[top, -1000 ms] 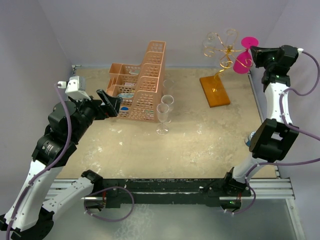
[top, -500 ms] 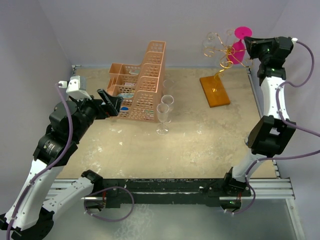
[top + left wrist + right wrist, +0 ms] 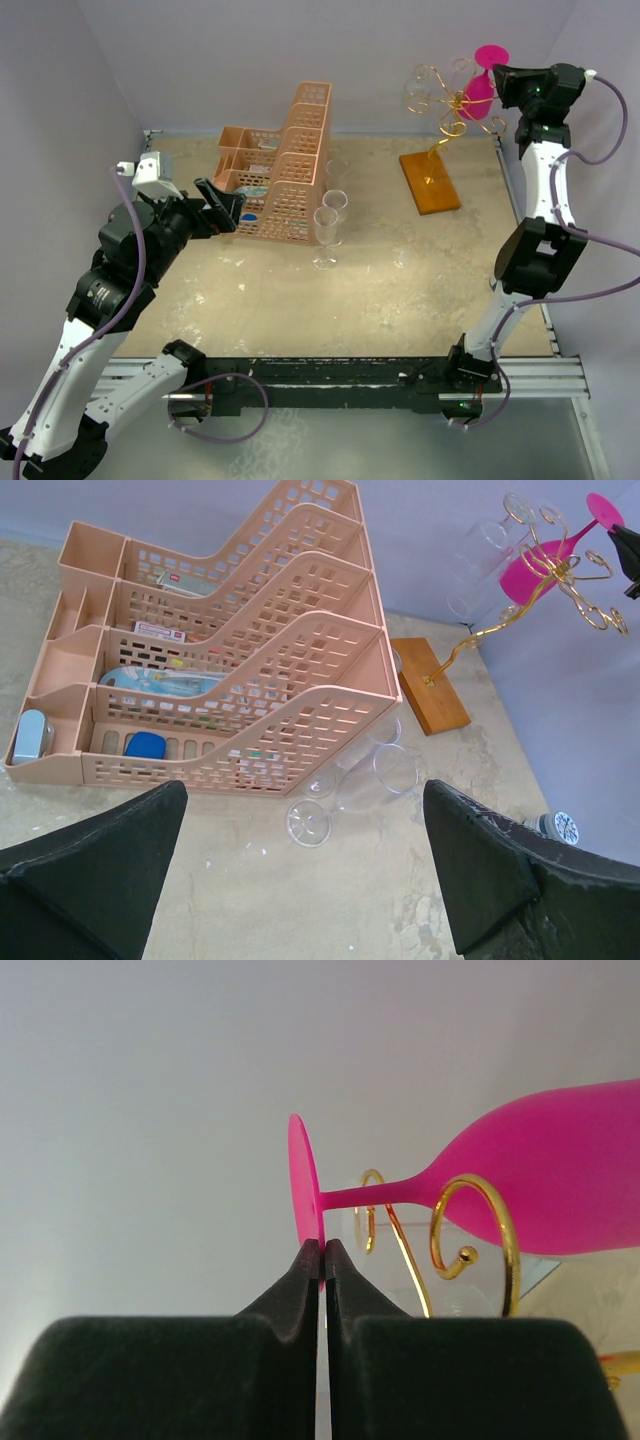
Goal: Take the wine glass off the wine glass rack
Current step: Pick up the wine glass from the wine rack.
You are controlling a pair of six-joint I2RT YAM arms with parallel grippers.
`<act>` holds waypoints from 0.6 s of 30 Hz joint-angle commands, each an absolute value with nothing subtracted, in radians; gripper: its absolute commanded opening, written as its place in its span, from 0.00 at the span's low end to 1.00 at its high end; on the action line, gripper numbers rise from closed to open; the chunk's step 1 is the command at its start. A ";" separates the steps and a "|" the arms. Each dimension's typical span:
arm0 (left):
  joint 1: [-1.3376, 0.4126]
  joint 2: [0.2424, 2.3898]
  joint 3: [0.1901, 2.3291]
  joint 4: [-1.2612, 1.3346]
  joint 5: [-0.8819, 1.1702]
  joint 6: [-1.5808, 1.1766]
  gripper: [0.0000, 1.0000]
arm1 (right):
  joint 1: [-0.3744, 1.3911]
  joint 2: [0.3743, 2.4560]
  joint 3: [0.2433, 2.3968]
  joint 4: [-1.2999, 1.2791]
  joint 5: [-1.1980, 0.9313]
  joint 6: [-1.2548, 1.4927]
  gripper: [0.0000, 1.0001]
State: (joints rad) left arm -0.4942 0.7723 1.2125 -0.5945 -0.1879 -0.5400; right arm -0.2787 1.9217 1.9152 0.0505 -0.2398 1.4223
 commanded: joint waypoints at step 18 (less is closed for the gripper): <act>-0.500 0.775 1.231 -0.572 -0.135 -0.583 0.99 | -0.430 1.555 1.674 0.111 -0.131 1.345 0.00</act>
State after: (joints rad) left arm -0.4942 0.7723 1.2125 -0.5953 -0.1696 -0.5571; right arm -0.4213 1.6943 1.7718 0.0498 -0.1471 1.4025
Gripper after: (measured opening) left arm 0.991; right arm 0.008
